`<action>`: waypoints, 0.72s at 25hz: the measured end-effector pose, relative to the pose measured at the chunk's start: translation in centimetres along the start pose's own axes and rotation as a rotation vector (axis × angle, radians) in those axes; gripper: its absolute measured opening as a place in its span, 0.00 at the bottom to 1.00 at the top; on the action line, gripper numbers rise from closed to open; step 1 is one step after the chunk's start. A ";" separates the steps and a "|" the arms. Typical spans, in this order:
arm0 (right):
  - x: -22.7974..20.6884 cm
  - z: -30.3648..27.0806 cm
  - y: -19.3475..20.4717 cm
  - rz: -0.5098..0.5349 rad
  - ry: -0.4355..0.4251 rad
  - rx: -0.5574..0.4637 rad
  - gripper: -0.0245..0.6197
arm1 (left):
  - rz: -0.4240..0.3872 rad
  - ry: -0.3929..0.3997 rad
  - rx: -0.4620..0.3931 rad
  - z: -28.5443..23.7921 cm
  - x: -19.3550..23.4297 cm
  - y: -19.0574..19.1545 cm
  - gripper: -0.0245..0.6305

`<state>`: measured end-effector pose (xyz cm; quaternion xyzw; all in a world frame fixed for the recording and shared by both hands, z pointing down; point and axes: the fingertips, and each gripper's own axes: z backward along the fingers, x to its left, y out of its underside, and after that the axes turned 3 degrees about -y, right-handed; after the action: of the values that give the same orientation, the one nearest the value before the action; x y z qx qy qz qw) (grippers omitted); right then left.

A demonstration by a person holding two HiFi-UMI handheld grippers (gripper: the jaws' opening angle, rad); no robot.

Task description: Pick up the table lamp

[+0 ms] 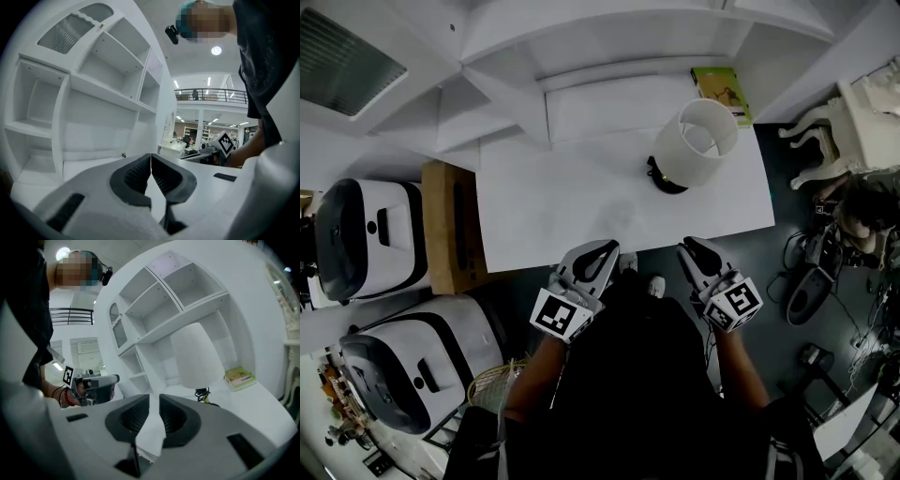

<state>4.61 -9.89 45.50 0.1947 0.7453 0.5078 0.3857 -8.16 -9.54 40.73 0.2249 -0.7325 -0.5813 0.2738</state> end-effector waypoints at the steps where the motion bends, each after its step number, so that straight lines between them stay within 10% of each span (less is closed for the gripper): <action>1: -0.2 -0.3 0.2 0.003 0.010 0.008 0.13 | 0.006 0.005 0.001 -0.1 0.3 0.0 0.07; 18: -4.5 -2.3 2.7 0.056 0.074 0.064 0.13 | 0.039 0.084 0.051 -3.8 1.2 2.3 0.07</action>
<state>5.36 -13.29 50.06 0.2090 0.7690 0.5012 0.3373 -6.55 -12.55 43.77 0.2416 -0.7393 -0.5468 0.3098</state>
